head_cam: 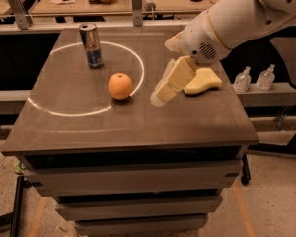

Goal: Pick orange

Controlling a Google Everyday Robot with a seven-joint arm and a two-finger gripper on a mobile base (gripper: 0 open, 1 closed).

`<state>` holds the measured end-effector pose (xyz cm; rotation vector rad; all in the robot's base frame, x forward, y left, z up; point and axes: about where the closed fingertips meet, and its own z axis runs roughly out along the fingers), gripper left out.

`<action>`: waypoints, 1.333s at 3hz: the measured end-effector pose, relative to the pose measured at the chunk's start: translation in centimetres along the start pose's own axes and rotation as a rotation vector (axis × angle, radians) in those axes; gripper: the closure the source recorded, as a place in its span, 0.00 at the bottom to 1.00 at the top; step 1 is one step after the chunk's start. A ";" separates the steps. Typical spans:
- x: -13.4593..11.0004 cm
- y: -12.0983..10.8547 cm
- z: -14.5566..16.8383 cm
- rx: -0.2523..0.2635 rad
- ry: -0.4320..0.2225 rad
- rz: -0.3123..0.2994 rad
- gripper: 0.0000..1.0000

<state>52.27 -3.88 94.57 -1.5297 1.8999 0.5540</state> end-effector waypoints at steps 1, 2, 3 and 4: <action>-0.8 -0.2 2.5 -0.020 0.007 -0.005 0.00; -1.4 -0.5 3.9 -0.024 0.016 -0.010 0.00; -1.7 -0.9 5.4 -0.030 0.013 -0.012 0.00; -2.1 -1.4 7.4 -0.026 0.012 -0.029 0.00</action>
Offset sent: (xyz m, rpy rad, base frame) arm 0.0265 0.0456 -0.0266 -0.0247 0.0201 0.0244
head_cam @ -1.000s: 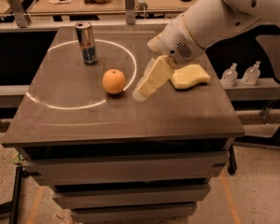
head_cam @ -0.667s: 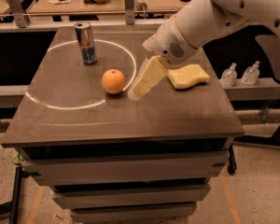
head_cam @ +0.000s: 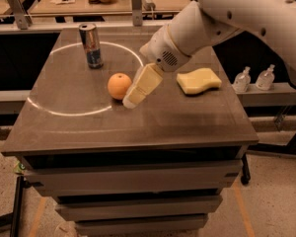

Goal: Pick orange

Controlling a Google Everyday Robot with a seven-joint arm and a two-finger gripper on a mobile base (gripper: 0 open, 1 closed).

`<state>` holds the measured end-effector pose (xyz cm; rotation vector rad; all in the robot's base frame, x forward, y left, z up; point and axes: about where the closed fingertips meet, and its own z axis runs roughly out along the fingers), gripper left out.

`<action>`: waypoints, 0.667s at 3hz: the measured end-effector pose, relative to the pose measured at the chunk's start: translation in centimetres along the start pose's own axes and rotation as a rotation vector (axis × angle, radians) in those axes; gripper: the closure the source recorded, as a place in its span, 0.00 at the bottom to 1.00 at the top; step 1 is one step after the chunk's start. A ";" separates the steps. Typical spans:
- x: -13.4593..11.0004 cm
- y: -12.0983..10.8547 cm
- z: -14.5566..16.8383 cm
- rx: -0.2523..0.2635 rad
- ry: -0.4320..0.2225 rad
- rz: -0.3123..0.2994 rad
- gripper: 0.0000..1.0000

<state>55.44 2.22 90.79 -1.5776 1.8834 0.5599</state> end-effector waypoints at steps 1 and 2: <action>1.5 -1.7 3.0 -0.006 0.011 0.011 0.00; 1.8 -2.1 3.8 -0.015 0.012 0.017 0.00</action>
Offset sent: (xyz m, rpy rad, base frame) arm 0.0256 0.0028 -0.0351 -0.0123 0.0135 -0.0117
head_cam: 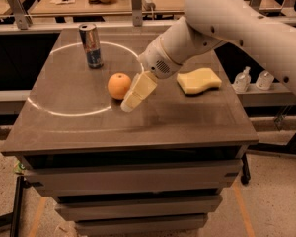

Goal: Pick orange

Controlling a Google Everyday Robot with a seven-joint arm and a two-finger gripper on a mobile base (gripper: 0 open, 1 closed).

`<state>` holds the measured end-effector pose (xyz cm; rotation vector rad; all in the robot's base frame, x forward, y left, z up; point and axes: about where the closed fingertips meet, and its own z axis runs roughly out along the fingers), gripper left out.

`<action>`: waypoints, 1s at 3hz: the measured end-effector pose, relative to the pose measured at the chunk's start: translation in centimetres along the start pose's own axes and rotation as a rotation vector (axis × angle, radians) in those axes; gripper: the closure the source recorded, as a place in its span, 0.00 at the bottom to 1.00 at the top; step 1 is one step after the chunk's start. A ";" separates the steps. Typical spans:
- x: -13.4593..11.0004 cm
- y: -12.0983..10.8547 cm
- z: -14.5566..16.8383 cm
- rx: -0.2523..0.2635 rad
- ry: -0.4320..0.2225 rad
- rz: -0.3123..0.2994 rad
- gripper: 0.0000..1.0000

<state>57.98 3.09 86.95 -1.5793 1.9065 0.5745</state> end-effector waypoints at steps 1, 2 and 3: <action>0.2 -0.4 1.1 -0.012 -0.002 0.005 0.00; 0.1 -1.1 2.5 -0.030 -0.005 -0.001 0.00; -0.1 -1.5 3.7 -0.052 -0.005 -0.004 0.08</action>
Offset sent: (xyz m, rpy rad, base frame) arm 0.0280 0.0199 -0.0292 0.0137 0.0268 0.0356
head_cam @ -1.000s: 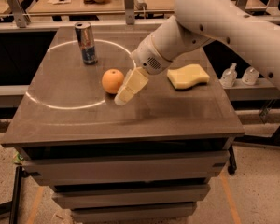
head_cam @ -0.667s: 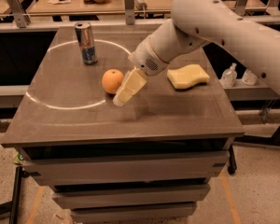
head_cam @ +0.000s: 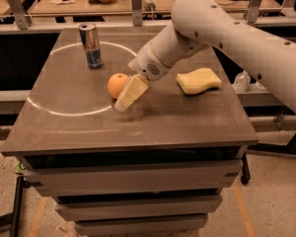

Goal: Pick orange

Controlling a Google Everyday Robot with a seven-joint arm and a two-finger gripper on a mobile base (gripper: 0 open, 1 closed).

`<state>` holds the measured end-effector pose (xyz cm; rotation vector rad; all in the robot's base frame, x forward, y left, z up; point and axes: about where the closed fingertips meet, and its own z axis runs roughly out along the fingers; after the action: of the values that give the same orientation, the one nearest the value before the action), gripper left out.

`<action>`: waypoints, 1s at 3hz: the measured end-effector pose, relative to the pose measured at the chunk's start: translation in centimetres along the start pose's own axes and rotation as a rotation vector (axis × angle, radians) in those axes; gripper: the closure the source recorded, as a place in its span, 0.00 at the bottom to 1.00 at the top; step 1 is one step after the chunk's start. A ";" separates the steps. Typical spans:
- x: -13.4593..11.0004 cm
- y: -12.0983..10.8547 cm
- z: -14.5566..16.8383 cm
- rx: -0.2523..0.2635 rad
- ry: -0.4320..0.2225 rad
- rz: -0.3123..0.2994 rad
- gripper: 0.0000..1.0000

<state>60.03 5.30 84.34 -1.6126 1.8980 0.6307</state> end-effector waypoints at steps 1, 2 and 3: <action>-0.1 0.0 0.8 -0.023 -0.001 0.002 0.25; 0.0 0.1 1.0 -0.036 0.002 0.002 0.49; -0.4 0.2 0.7 -0.043 -0.024 0.003 0.72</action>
Offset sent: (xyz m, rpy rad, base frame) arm 0.0010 0.0041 -0.0072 0.0013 0.0352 0.0260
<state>59.92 6.12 84.05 -1.6217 1.8819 0.6940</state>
